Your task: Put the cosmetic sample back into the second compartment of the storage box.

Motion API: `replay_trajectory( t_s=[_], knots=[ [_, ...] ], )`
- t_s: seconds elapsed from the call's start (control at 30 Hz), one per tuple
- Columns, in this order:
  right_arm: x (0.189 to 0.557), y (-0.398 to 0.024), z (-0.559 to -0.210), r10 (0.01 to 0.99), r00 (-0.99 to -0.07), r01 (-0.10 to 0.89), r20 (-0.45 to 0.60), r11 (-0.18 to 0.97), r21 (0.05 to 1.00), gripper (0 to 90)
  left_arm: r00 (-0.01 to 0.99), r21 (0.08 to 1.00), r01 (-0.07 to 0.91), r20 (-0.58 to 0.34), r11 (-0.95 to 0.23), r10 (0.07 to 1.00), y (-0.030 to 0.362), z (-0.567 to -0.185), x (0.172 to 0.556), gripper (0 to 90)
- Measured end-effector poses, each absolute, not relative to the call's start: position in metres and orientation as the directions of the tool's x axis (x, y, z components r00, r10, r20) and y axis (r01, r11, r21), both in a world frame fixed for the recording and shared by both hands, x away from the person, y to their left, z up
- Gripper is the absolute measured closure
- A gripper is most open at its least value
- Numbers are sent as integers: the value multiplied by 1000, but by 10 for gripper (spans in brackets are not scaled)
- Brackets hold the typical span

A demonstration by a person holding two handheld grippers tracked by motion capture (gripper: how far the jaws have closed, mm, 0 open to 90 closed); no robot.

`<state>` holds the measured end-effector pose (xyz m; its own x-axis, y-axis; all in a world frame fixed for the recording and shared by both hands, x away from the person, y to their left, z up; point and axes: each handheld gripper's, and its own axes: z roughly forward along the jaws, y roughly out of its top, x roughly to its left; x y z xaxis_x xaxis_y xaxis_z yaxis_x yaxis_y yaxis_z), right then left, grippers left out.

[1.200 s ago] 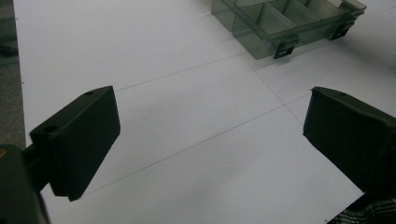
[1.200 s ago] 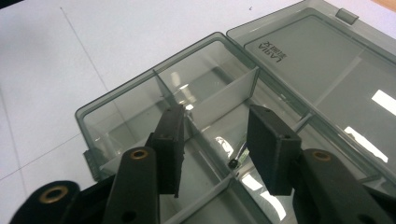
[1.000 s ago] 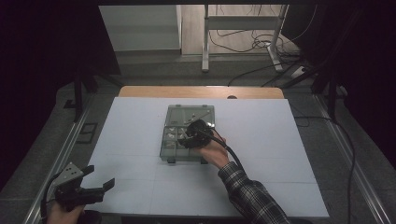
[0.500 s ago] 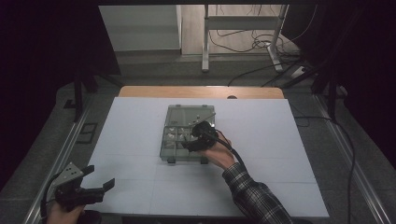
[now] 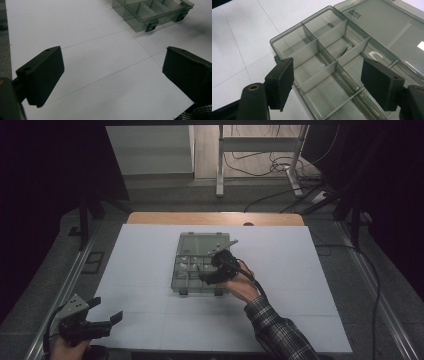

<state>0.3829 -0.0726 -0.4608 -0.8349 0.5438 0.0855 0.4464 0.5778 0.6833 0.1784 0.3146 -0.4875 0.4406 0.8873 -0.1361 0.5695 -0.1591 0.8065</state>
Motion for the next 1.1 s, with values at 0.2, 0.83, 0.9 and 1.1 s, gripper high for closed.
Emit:
replay_trajectory(
  t_s=[0.2, 0.83, 0.9, 1.1],
  knots=[
    [377, -81, -459, 547, -832, 450, 95, 566, 691, 244, 440, 806, 569, -136, -159, 888, 315, -487, 178, 44],
    [356, -100, -464, 534, -836, 464, 127, 563, 685, 73, 441, 807, 569, -134, -161, 888, 314, -487, 178, 44],
    [354, -102, -464, 532, -836, 465, 133, 561, 685, 65, 440, 807, 568, -135, -159, 888, 314, -488, 178, 44],
    [349, -106, -462, 533, -837, 459, 124, 559, 691, 49, 438, 807, 568, -132, -161, 889, 315, -487, 177, 44]
  ],
)
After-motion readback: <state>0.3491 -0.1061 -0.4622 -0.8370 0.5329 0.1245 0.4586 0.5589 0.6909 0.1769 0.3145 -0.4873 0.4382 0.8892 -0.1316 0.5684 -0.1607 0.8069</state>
